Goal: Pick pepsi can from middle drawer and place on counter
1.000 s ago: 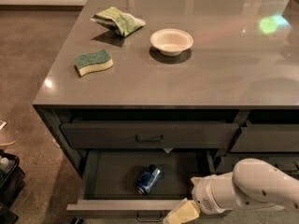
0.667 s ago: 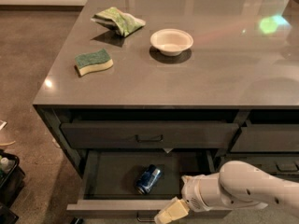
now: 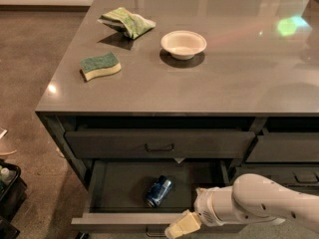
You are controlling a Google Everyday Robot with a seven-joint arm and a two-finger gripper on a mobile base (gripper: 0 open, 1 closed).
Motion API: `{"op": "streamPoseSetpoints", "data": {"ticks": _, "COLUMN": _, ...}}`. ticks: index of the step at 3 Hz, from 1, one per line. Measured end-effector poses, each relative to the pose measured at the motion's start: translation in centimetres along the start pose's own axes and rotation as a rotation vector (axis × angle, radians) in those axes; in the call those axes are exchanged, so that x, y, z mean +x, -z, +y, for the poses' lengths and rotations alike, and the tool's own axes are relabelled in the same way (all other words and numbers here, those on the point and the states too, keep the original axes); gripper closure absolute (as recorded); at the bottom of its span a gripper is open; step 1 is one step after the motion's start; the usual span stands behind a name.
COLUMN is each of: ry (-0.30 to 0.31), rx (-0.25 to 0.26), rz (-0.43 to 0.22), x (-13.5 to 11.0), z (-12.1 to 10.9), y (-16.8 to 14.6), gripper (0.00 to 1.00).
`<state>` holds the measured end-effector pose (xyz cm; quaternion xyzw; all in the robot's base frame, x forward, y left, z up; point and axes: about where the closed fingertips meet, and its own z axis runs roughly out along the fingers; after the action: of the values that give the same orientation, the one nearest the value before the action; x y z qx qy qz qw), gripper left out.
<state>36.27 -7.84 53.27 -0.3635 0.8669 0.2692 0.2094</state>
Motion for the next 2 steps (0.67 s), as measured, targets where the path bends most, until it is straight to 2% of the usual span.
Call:
{"op": "streamPoseSetpoints", "data": {"ticks": 1, "ry": 0.014, "rx": 0.058, "rz": -0.024, "x": -0.4, "z": -2.4, "y": -1.2, "gripper": 0.0}}
{"op": "streamPoseSetpoints", "data": {"ticks": 2, "ry": 0.075, "rx": 0.105, "rz": -0.05, "x": -2.3, "z": -5.1, "y": -3.2, "gripper": 0.0}}
